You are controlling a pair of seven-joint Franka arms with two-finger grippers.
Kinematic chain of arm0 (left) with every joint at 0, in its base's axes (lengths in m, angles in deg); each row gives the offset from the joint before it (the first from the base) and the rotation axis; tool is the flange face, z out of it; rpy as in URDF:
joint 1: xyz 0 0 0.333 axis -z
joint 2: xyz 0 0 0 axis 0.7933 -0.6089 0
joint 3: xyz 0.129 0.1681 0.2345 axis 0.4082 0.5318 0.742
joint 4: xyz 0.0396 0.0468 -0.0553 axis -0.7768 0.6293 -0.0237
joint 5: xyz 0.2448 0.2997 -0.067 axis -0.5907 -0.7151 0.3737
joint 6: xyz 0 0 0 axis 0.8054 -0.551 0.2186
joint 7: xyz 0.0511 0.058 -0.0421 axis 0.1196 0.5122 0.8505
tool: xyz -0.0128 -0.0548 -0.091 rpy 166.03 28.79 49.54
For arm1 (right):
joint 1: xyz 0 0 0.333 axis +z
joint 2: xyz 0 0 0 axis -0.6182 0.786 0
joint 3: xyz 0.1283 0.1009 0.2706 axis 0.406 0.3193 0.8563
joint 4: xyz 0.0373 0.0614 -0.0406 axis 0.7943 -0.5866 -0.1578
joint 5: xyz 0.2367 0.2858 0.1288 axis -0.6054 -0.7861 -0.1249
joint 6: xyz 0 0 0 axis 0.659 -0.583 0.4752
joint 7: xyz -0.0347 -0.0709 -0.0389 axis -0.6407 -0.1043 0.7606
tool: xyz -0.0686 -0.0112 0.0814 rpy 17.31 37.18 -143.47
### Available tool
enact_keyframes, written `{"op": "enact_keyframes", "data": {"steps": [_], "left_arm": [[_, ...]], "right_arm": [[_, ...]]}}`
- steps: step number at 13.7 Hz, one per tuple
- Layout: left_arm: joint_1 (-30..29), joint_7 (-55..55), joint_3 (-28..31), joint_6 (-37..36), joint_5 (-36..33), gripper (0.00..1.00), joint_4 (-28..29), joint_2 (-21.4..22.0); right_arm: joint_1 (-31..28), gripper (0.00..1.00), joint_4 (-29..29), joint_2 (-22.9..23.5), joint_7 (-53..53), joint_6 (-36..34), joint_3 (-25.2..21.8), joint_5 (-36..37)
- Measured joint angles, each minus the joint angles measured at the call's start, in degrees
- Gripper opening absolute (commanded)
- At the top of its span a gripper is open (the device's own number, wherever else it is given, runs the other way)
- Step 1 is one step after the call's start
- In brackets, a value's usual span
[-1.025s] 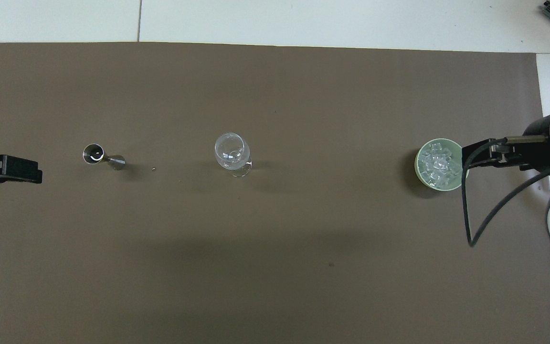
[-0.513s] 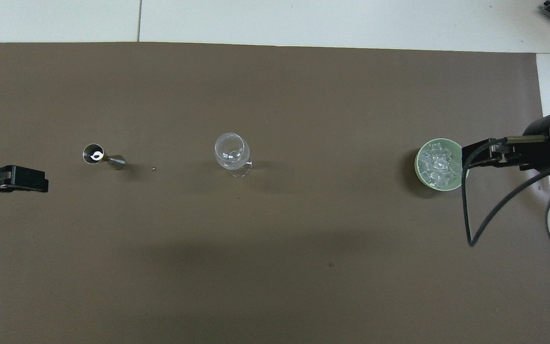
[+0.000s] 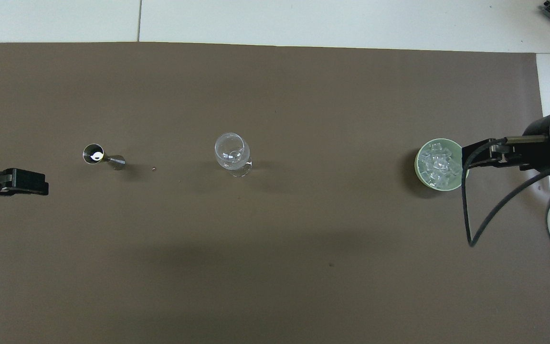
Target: Pour wine and add ice with both arms
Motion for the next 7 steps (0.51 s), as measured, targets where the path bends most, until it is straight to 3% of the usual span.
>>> {"op": "enact_keyframes", "data": {"steps": [7], "left_arm": [[-0.3, 2.2, 0.3, -1.6, 0.0, 1.00, 0.2, -0.4]], "right_arm": [[0.0, 1.00, 0.0, 0.0, 0.0, 0.0, 0.0, 0.0]]}}
